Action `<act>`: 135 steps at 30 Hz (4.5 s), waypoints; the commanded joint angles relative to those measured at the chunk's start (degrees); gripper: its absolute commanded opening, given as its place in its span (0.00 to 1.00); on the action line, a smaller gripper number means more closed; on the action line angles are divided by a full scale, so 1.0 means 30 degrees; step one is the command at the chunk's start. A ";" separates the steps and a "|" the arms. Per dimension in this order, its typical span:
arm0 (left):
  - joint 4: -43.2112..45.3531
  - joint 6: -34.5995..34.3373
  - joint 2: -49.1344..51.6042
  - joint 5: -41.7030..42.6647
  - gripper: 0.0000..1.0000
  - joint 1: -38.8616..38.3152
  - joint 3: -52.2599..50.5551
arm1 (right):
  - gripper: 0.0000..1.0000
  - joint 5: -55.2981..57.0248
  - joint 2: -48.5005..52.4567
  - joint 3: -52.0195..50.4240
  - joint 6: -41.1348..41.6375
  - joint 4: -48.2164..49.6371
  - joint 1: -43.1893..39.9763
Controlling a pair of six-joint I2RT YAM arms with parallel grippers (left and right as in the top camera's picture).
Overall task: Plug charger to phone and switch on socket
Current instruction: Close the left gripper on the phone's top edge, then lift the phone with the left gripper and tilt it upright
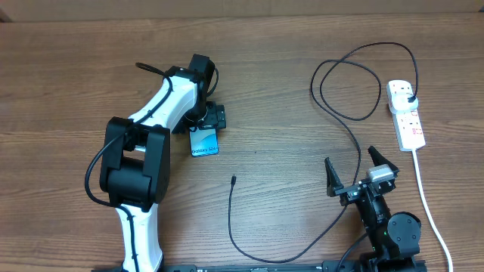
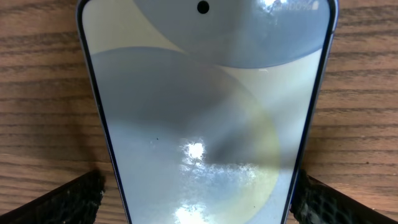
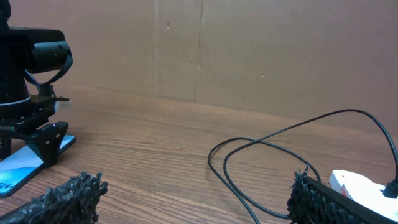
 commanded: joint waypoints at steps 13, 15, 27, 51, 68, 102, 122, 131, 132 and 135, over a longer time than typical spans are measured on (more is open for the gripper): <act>0.0517 -0.0277 0.0321 -0.0240 1.00 -0.0131 -0.1188 | 1.00 0.0109 -0.0189 -0.0204 -0.0087 0.0073 0.0087; 0.0510 -0.0277 0.0321 -0.0240 1.00 -0.0131 -0.1188 | 1.00 0.0109 -0.0189 -0.0204 -0.0087 0.0073 0.0087; 0.0299 -0.0270 0.0321 -0.0240 1.00 -0.0131 -0.1202 | 1.00 0.0109 -0.0189 -0.0204 -0.0087 0.0066 0.0087; 0.0459 -0.0277 0.0321 0.0772 0.97 -0.0131 -0.1217 | 1.00 0.0109 -0.0189 -0.0204 -0.0095 0.0066 0.0087; 0.0444 -0.0270 0.0321 0.0765 0.79 -0.0131 -0.1217 | 1.00 0.0109 -0.0189 -0.0204 -0.0087 0.0073 0.0087; -0.3716 0.0532 -0.4452 1.4105 0.50 0.1851 0.1727 | 1.00 0.0109 -0.0189 -0.0204 -0.0087 0.0073 0.0087; -0.3701 0.2696 -0.4495 2.3569 0.47 0.1370 0.1719 | 1.00 0.0109 -0.0189 -0.0204 -0.0087 0.0066 0.0087; -0.4007 0.2827 -0.4495 2.3773 0.48 0.1377 0.1719 | 1.00 0.0109 -0.0182 -0.0204 -0.0087 0.0066 0.0087; -0.4153 0.2914 -0.4495 2.3780 0.48 0.1377 0.1719 | 1.00 0.0109 -0.0182 -0.0204 -0.0087 0.0066 0.0087; -0.4612 0.3300 -0.4495 2.3773 0.47 0.1377 0.1719 | 1.00 0.0109 -0.0182 -0.0204 -0.0087 0.0066 0.0087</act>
